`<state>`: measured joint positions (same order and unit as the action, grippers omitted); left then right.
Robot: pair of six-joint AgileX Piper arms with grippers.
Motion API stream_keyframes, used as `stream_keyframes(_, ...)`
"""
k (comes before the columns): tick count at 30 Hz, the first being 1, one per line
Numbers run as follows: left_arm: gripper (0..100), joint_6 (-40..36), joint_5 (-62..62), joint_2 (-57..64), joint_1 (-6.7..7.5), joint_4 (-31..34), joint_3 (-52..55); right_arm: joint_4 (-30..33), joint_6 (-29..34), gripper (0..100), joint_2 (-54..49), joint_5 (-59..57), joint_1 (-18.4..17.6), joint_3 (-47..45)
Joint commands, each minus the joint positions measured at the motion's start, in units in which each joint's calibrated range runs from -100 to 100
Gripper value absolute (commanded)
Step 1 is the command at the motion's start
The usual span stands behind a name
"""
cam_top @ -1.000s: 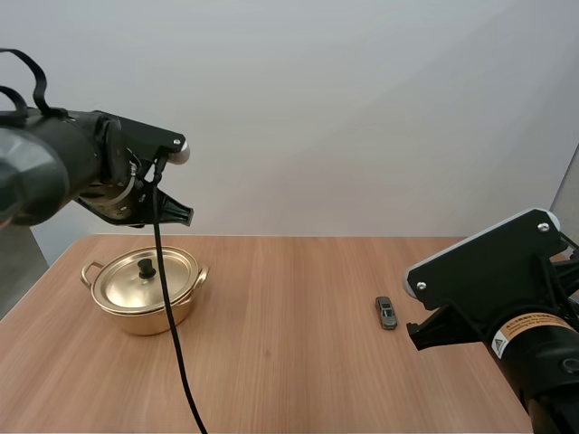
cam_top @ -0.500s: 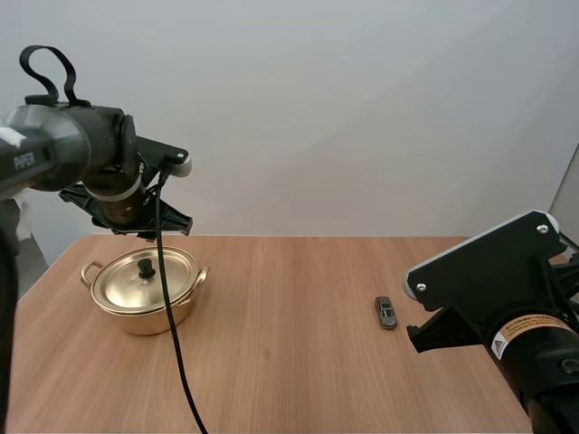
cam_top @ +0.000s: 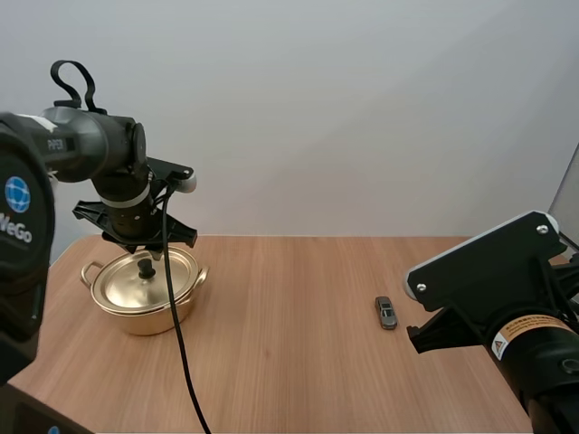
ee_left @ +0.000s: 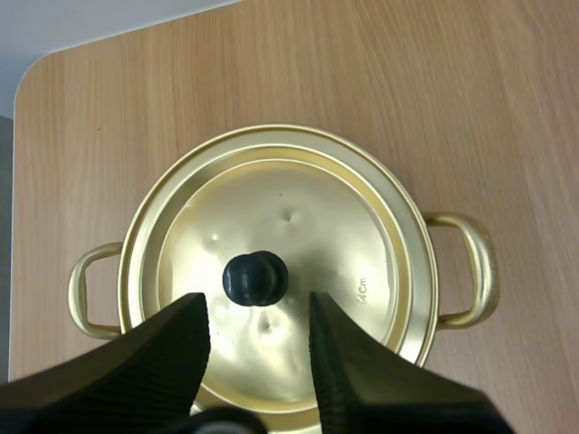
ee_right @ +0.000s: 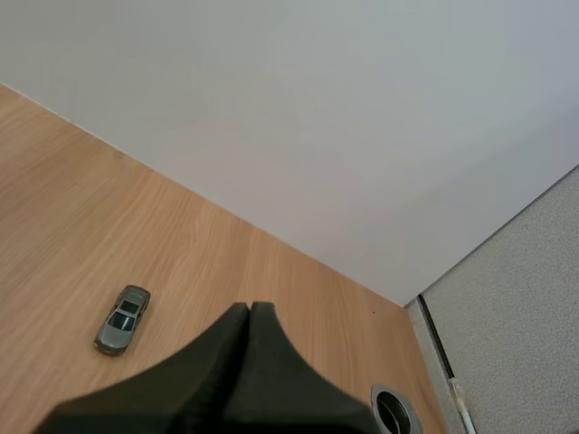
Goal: Open the pot, put the car inside, and close it
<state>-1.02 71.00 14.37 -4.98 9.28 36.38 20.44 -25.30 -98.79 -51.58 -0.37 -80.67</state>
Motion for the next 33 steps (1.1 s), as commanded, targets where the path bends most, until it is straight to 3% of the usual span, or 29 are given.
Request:
stream_keyframes(1, 60, 0.0, -0.4, -0.5, 0.0, 0.0, -0.3, -0.1, 0.0, 0, 0.0, 0.0, 0.0, 0.0)
stream_keyframes(10, 60, -0.2, -1.5, -6.0, -0.24, 1.0, -1.0, -0.1, 0.0, 0, 0.0, -0.6, 0.0, 0.0)
stream_keyframes(16, 60, -0.6, -4.0, -8.3, -1.84, 1.3, -1.0, -0.1, 0.0, 0, 0.0, -0.6, 0.0, 0.0)
stream_keyframes(28, 59, -0.6, -6.3, -10.9, -1.91, 0.9, -1.0, -0.1, 0.0, 0, 0.0, -0.6, 0.0, 0.0)
stream_keyframes(31, 53, -0.6, -7.0, -12.1, -1.91, 1.0, -1.0, -0.1, 0.0, 0, 0.0, -0.6, 0.0, 0.0)
stream_keyframes(33, 42, -0.6, -8.1, -12.4, -1.91, 1.2, -1.0, -0.1, 0.0, 0, 0.0, -0.6, 0.0, 0.0)
